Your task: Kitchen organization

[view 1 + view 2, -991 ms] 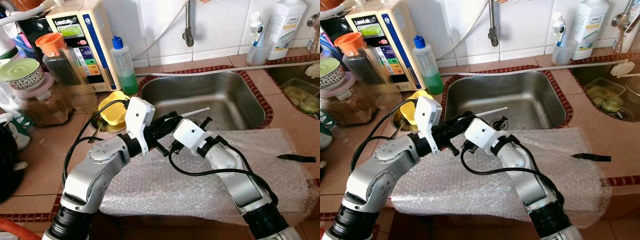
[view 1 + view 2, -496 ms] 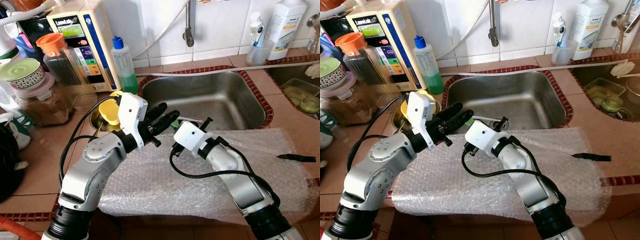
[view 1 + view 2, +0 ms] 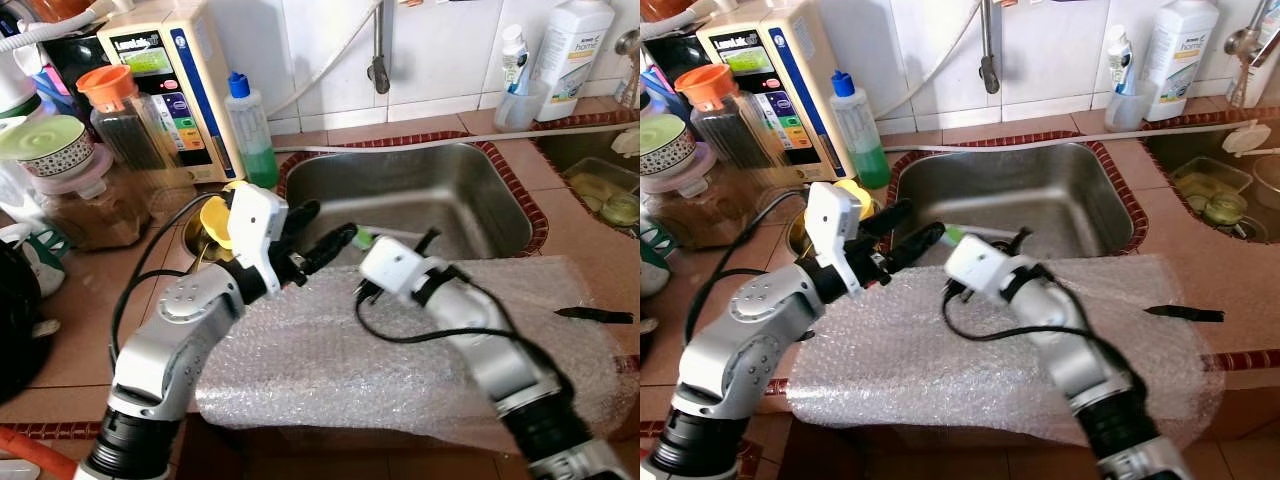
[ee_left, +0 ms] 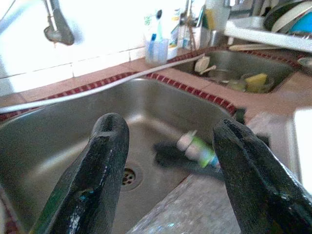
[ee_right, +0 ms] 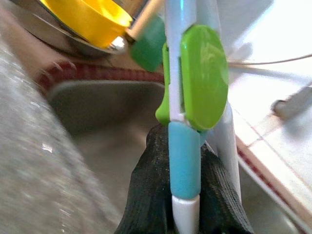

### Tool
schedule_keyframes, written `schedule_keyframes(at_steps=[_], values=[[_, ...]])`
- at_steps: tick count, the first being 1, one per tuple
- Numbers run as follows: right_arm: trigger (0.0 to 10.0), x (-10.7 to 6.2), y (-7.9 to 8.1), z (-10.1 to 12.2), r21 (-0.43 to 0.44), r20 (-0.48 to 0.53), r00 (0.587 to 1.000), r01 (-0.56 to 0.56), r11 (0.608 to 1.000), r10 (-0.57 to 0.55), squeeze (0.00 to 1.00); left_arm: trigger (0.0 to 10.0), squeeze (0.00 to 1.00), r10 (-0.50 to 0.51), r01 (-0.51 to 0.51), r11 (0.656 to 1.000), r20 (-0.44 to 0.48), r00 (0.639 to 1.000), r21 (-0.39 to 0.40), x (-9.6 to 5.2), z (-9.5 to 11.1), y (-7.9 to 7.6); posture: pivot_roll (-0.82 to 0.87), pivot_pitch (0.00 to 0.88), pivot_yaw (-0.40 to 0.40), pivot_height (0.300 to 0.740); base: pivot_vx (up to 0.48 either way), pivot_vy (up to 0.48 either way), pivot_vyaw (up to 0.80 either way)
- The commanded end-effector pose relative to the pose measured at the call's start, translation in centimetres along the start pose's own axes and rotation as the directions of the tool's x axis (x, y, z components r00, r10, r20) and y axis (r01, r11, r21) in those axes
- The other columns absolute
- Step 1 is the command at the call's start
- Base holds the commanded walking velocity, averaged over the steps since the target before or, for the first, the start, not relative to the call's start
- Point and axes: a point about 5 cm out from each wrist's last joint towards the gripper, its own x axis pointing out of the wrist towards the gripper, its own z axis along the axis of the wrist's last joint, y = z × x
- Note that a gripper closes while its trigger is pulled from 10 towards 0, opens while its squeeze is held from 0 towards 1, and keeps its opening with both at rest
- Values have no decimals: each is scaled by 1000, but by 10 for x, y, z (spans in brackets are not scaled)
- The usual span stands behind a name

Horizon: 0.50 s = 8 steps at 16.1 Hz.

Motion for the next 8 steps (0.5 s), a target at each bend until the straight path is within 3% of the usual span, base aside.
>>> schedule_keyframes(at_steps=[1, 5, 8], values=[[0, 2, -5, 0, -11, 8, 1000, 12, 1000, -12, 0, 10000, 1000, 22, -22, 1000, -16, 1000, 17, -4, -2, 8, -290, 72, 167, 740, 0, 0, 0], [78, -3, -36, -19, -51, -36, 997, 73, 996, -75, 0, 10000, 1000, 95, -92, 994, -59, 994, 62, -12, -13, 21, -285, 77, 172, 740, 0, 0, 0], [1137, -7, -50, -28, -79, -50, 994, 91, 993, -95, 0, 10000, 1000, 113, -104, 990, -96, 989, 93, -16, -20, 25, -280, 83, 175, 740, 0, 0, 0]])
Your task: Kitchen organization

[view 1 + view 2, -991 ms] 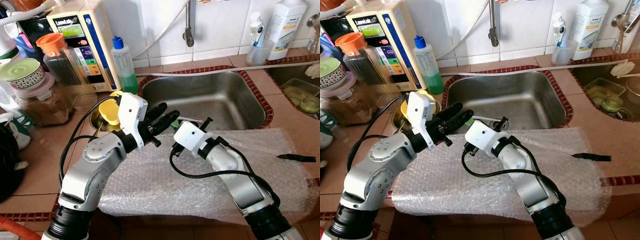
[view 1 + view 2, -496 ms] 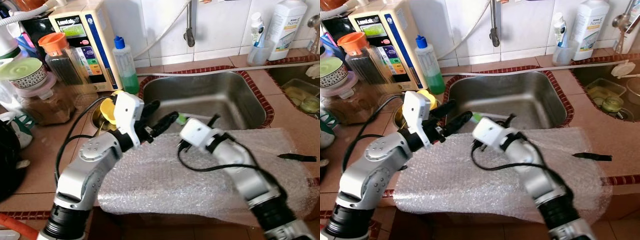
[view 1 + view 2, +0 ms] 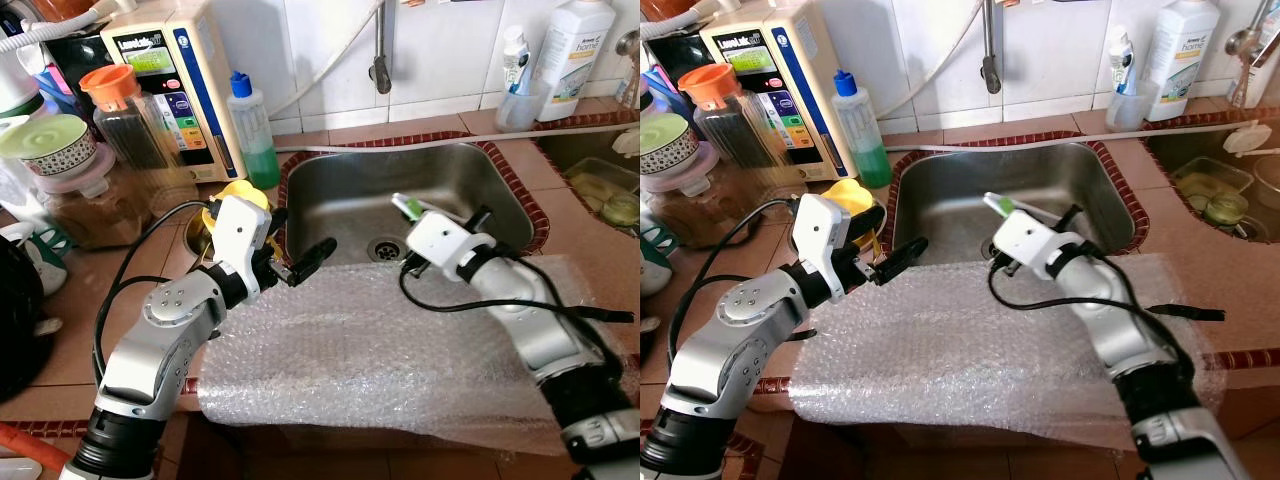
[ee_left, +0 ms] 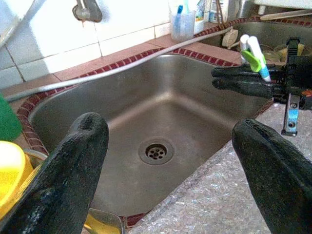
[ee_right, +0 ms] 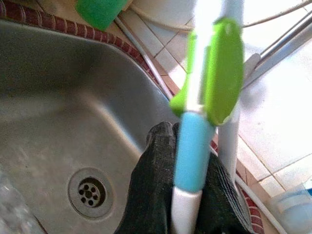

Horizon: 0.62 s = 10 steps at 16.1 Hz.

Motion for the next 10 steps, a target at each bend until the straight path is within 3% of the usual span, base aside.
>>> schedule_keyframes(at_steps=[1, 2, 3, 4, 5, 6, 10], values=[[2078, 1, -12, -3, -27, 9, 1000, 23, 999, -22, 0, 10000, 1000, 26, -25, 999, -35, 999, 20, -5, -9, 6, -277, 84, 177, 740, 0, 0, 0], [2078, 1, -14, -4, -34, 6, 1000, 24, 999, -24, 0, 10000, 1000, 24, -23, 1000, -36, 999, 20, -6, -10, 5, -276, 85, 178, 740, 0, 0, 0], [4078, 0, -18, -8, -39, -4, 1000, 29, 999, -29, 0, 10000, 1000, 21, -20, 999, -45, 999, 25, -6, -13, 5, -276, 87, 183, 740, 0, 0, 0], [4196, 0, -21, -10, -42, -7, 1000, 30, 999, -31, 0, 10000, 1000, 18, -17, 999, -52, 998, 28, -7, -15, 5, -276, 87, 183, 740, 0, 0, 0], [5725, 0, -25, -14, -45, -13, 999, 31, 999, -32, 0, 10000, 1000, 8, -5, 999, -68, 998, 37, -7, -19, 4, -276, 89, 188, 740, 0, 0, 0], [10000, -1, -27, -15, -45, -11, 999, 32, 998, -33, 0, 10000, 1000, 4, -1, 999, -77, 997, 37, -7, -21, 3, -276, 89, 188, 740, 0, 0, 0], [10000, -4, -42, -24, 3, 2, 997, 75, 997, -75, 0, 10000, 1000, 3, 1, 999, -84, 996, 50, -8, -25, 0, -266, 93, 199, 740, 0, 0, 0]])
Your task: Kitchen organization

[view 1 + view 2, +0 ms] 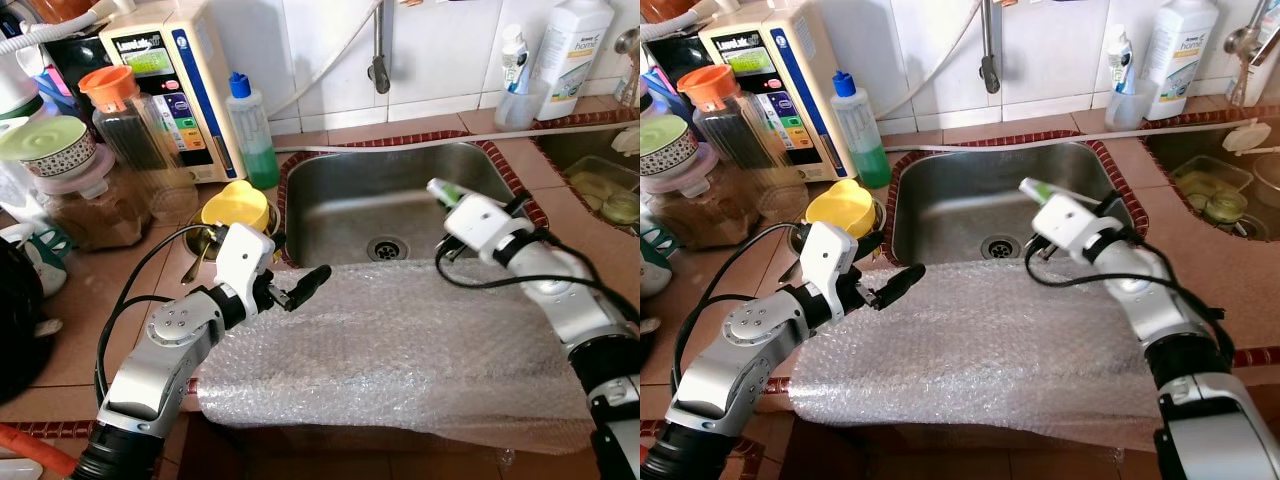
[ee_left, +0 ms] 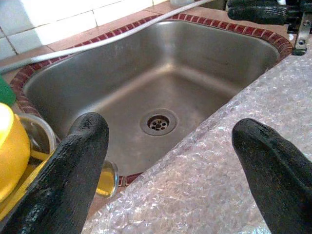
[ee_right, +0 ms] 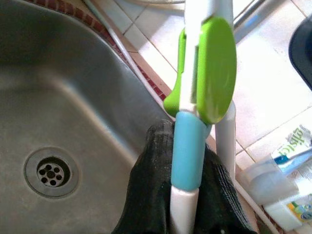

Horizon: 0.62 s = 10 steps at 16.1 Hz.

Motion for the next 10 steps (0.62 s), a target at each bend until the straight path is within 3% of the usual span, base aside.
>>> schedule_keyframes(at_steps=[1, 2, 3, 5, 6, 8, 10], values=[[10000, 2, -8, 1, 13, 10, 1000, 20, 1000, -21, 0, 10000, 1000, 16, -16, 1000, 6, 1000, 25, -1, 4, 3, -265, 94, 200, 740, 0, 0, 0], [10000, 2, -10, -3, 55, -9, 1000, 25, 998, -24, 0, 10000, 1000, 18, -18, 1000, 9, 1000, 25, -1, 5, 3, -260, 94, 203, 740, 0, 0, 0], [10000, 3, -11, -5, 111, -20, 999, 28, 993, -26, 1000, 10000, 1000, 16, -16, 1000, 10, 1000, 27, -1, 5, 2, -257, 95, 204, 740, 0, 0, 0], [10000, 7, -7, -3, 173, -4, 1000, -12, 985, 13, 1000, 10000, 1000, 13, -13, 999, 5, 1000, 29, -2, 4, 1, -257, 95, 207, 740, 0, 0, 0], [10000, 10, -1, -1, 270, 11, 999, -42, 962, 41, 1000, 10000, 1000, 10, -10, 999, 1, 1000, 31, -2, 4, 1, -258, 95, 207, 740, 0, 0, 0], [10000, 14, 2, -1, 358, 8, 998, -56, 932, 57, 1000, 10000, 1000, 6, -6, 999, -1, 1000, 33, -1, 4, 0, -259, 94, 206, 740, 0, 0, 0], [10000, 16, 3, -2, 380, -8, 995, -88, 921, 99, 1000, 10000, 1000, 5, -5, 999, -1, 1000, 33, 0, 4, 0, -258, 93, 205, 740, 0, 0, 0]])
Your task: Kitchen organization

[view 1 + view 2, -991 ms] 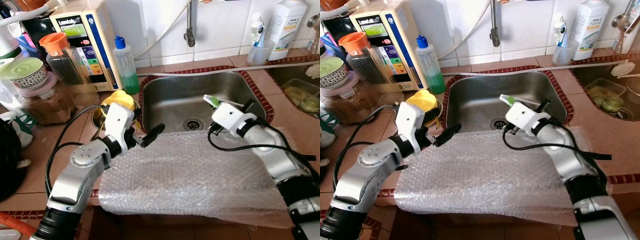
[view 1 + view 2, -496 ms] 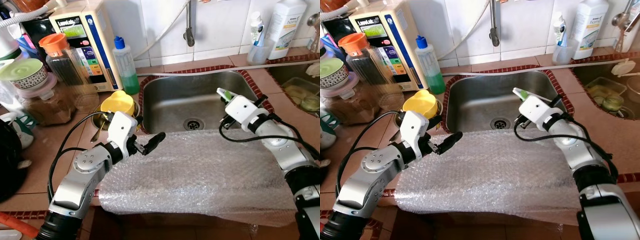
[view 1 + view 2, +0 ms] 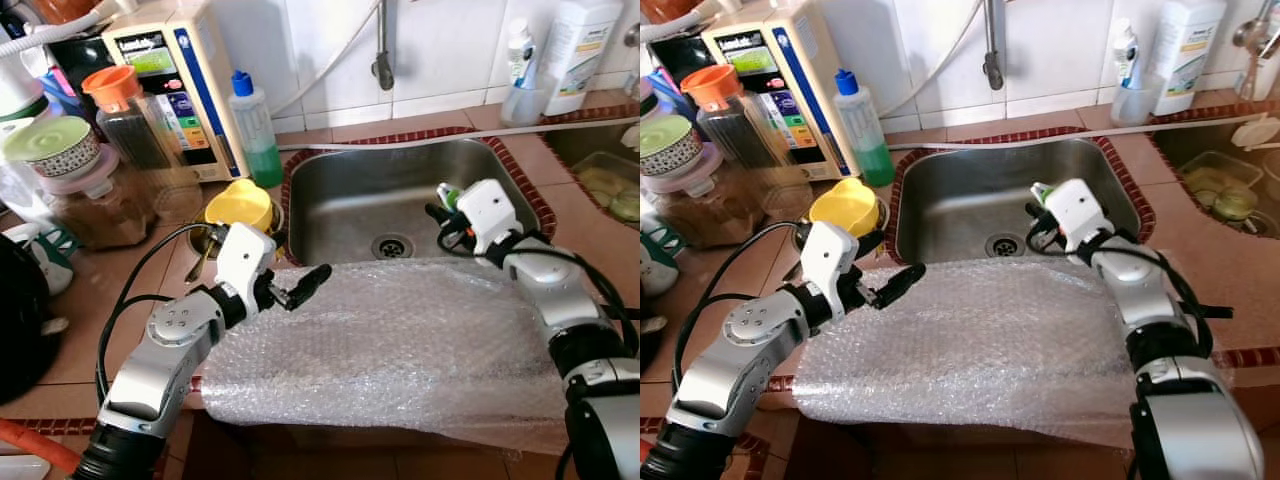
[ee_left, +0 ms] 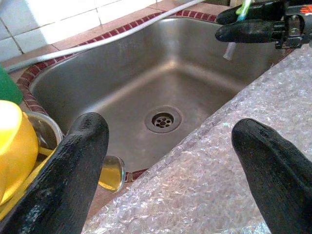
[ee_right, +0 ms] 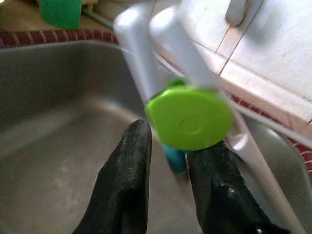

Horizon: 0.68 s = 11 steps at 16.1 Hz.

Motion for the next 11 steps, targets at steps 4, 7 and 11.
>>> schedule_keyframes(at_steps=[4, 7, 11], values=[[10000, 3, -2, -9, 102, -144, 988, -45, 994, 59, 1000, 10000, 1000, 1, -1, 1000, -6, 1000, 18, 0, 2, -1, -261, 94, 203, 740, 0, 0, 0], [10000, -1, 3, -21, 81, -256, 958, -110, 991, 127, 1000, 10000, 1000, 1, -1, 1000, -9, 1000, 17, 1, 1, -3, -264, 93, 200, 740, 0, 0, 0], [10000, -11, 6, -41, 232, -397, 893, -128, 964, 214, 1000, 10000, 1000, -4, 5, 1000, -10, 1000, 13, 3, 1, -5, -267, 92, 198, 740, 0, 0, 0]])
